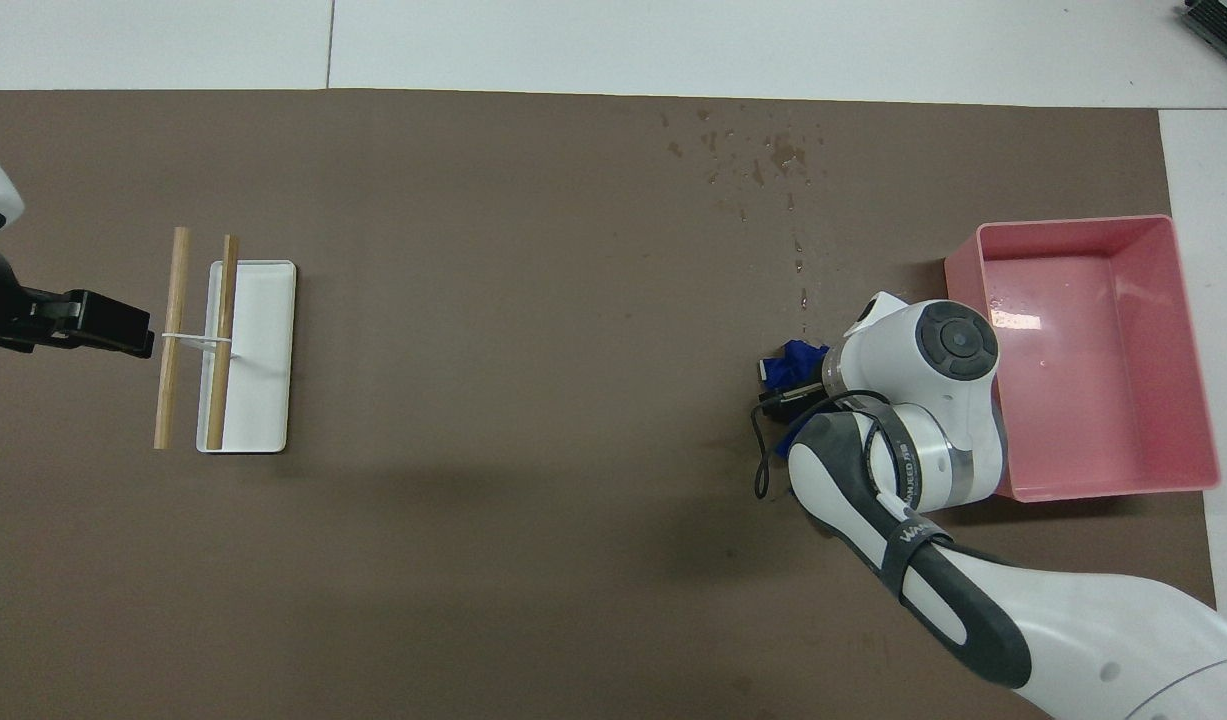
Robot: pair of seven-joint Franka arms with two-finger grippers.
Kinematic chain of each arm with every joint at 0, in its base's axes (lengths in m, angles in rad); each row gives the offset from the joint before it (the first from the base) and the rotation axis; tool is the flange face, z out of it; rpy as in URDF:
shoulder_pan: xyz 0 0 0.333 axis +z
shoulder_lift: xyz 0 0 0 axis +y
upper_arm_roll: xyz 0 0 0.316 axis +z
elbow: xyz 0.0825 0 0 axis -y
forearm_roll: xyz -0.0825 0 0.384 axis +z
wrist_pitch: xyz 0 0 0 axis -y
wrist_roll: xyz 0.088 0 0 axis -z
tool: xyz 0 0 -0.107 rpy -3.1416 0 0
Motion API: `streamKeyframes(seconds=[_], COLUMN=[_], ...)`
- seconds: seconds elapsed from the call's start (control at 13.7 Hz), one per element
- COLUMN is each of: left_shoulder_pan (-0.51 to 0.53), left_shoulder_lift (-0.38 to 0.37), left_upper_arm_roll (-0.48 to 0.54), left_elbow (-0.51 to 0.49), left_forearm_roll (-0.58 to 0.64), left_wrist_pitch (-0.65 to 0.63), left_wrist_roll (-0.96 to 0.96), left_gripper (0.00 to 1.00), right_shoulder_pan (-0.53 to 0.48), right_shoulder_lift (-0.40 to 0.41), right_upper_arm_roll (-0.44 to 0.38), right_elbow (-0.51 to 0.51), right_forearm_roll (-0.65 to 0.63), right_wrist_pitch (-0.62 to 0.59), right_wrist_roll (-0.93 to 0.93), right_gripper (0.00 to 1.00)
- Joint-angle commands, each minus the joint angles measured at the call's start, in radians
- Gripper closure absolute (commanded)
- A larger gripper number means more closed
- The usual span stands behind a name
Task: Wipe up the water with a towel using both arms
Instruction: 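Move the held towel with the right gripper toward the pink bin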
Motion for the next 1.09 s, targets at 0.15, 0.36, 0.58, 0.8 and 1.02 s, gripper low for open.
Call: streamKeyframes(seconds=[0.15, 0.36, 0.58, 0.8, 1.02], left_shoulder_pan=[-0.006, -0.014, -0.001, -0.001, -0.003], left_shoulder_lift=[-0.025, -0.031, -0.032, -0.031, -0.032], left_upper_arm_roll=[-0.008, -0.008, -0.005, -0.005, -0.005], left_elbow=[-0.021, -0.033, -0.034, -0.034, -0.034], left_forearm_roll=[-0.016, -0.016, -0.016, -0.016, -0.016], left_wrist_pitch=[0.013, 0.011, 0.010, 0.010, 0.010], left_wrist_roll=[0.005, -0.002, -0.002, -0.002, -0.002], left_gripper=[0.00, 0.00, 0.00, 0.00, 0.00], right_shoulder_pan=[-0.034, -0.036, -0.037, -0.065, -0.076], right_shoulder_lift=[0.089, 0.103, 0.120, 0.132, 0.146], right_upper_arm_roll=[0.008, 0.008, 0.008, 0.004, 0.004], right_elbow=[0.130, 0.175, 0.216, 0.244, 0.255], right_forearm_roll=[-0.023, -0.023, -0.024, -0.049, -0.073], right_wrist_pitch=[0.009, 0.006, 0.007, 0.010, 0.024], right_wrist_roll=[-0.042, -0.047, -0.068, -0.120, -0.139], right_gripper=[1.00, 1.00, 1.00, 1.00, 1.00])
